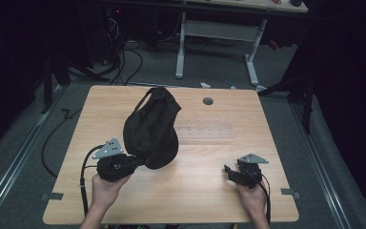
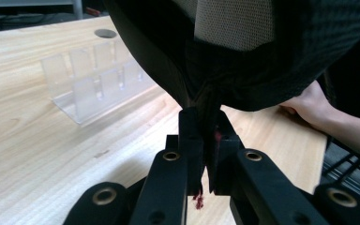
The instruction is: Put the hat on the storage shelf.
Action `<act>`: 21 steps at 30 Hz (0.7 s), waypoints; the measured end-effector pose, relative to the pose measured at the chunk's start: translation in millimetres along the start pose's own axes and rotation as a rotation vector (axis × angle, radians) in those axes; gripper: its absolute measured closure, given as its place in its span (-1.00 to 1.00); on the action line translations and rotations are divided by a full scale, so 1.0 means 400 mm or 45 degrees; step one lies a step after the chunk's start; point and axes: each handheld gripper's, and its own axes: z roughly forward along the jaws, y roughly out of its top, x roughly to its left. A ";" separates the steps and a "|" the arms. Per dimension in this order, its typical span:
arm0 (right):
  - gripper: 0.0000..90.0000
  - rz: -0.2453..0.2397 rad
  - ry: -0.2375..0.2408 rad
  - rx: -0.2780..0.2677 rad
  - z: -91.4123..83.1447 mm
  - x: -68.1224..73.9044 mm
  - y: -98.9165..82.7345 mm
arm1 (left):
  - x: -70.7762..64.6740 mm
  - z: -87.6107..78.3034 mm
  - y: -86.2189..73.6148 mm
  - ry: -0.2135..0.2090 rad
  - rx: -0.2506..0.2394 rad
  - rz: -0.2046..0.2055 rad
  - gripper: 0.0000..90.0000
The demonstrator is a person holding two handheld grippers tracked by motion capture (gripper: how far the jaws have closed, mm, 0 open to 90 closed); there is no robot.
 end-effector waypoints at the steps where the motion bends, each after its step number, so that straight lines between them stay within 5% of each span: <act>1: -0.17 0.001 0.000 0.001 0.000 0.000 0.000 | 0.002 0.000 0.002 0.006 -0.005 0.000 0.92; 21: -0.21 -0.001 0.003 0.004 0.000 0.001 -0.001 | 0.055 0.038 0.088 0.168 -0.062 -0.012 0.92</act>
